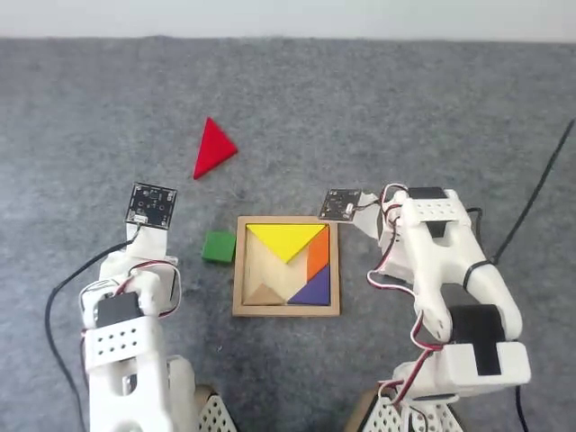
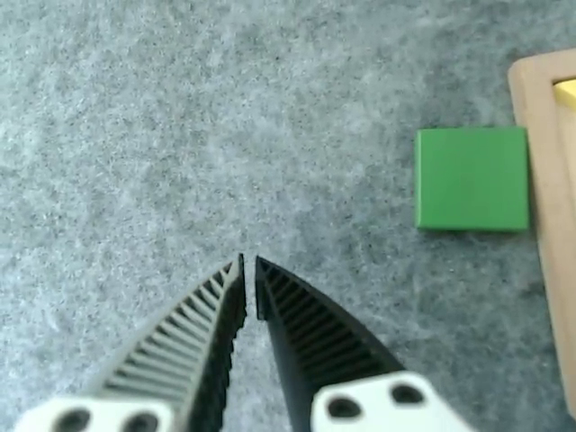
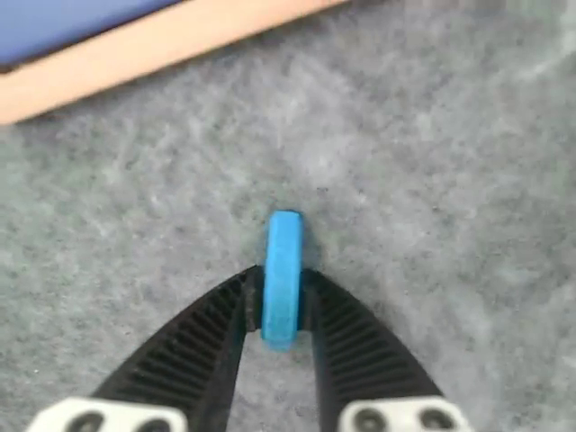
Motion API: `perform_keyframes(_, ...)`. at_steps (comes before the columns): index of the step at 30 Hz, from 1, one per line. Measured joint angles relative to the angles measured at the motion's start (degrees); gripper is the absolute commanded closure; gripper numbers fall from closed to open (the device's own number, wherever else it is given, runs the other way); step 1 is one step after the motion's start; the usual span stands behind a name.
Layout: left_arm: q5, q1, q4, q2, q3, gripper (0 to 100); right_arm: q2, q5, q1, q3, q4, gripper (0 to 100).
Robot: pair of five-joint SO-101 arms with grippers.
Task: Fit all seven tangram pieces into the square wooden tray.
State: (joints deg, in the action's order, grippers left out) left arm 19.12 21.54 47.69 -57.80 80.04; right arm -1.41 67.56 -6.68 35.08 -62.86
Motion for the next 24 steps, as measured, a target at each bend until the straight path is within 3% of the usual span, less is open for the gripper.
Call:
perform_keyframes(5,0.0,0.0,0.0,0.0,0.0,98,0.0,-1.9,0.9,-0.4,0.0,96.9)
perform_keyframes(10,0.0,0.0,0.0,0.0,0.0,98,0.0,-11.0,1.0,-6.4,-4.3,96.9)
perform_keyframes(14,0.0,0.3,0.0,0.0,0.0,98,3.2,-22.6,-0.3,-12.0,-11.0,96.9)
perform_keyframes(19,0.0,0.4,0.0,0.0,0.0,98,6.2,-40.0,-7.5,-14.8,-16.0,96.9)
perform_keyframes(24,0.4,0.4,0.0,0.0,0.0,98,6.2,-49.8,-15.3,-14.9,-15.5,96.6)
